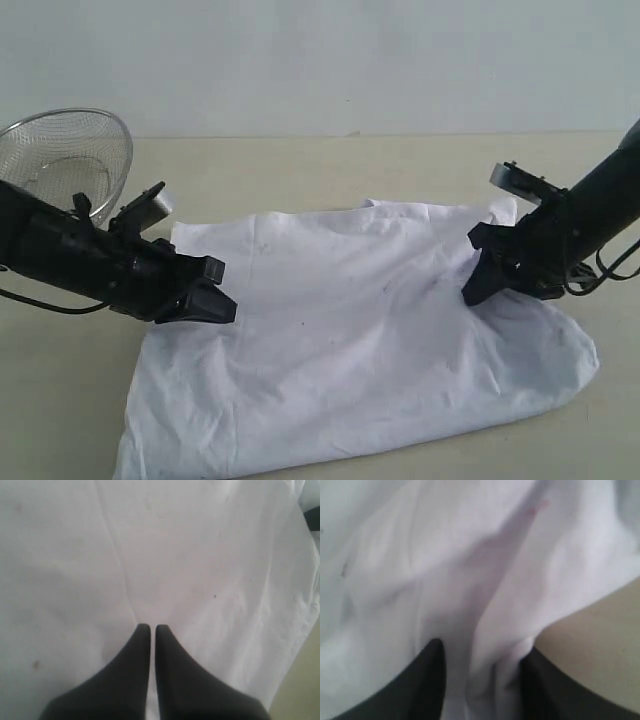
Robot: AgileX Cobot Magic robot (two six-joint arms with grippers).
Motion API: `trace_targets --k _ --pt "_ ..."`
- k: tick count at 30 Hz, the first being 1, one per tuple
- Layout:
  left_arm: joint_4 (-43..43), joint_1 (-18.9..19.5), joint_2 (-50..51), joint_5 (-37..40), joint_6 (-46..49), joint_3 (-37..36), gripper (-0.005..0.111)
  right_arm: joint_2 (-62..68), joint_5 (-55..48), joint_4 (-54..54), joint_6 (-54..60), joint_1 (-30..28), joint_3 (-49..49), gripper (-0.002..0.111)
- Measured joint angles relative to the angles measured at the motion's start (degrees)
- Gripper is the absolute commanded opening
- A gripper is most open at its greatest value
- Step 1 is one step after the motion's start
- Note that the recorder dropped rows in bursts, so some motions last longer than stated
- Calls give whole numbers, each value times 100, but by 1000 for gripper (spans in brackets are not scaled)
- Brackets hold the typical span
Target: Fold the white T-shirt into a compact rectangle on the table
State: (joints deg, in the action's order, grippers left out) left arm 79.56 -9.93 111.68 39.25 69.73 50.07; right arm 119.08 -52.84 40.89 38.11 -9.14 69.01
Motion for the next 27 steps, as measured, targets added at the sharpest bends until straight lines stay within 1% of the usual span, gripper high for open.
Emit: trace_targets --k 4,9,15,20,23,27 --pt "0 0 0 0 0 0 5 35 191 -21 50 0 -33 0" --pt "0 0 0 0 12 0 5 35 376 -16 83 29 -45 0" --pt "0 0 9 0 12 0 5 25 892 96 63 55 -45 0" --pt "0 0 38 50 12 35 5 25 1211 149 -92 -108 -45 0" --pt "8 -114 73 38 12 89 5 25 1263 149 -240 -288 -35 0" --pt "8 -440 77 -133 46 160 5 25 1263 149 -302 -602 -35 0"
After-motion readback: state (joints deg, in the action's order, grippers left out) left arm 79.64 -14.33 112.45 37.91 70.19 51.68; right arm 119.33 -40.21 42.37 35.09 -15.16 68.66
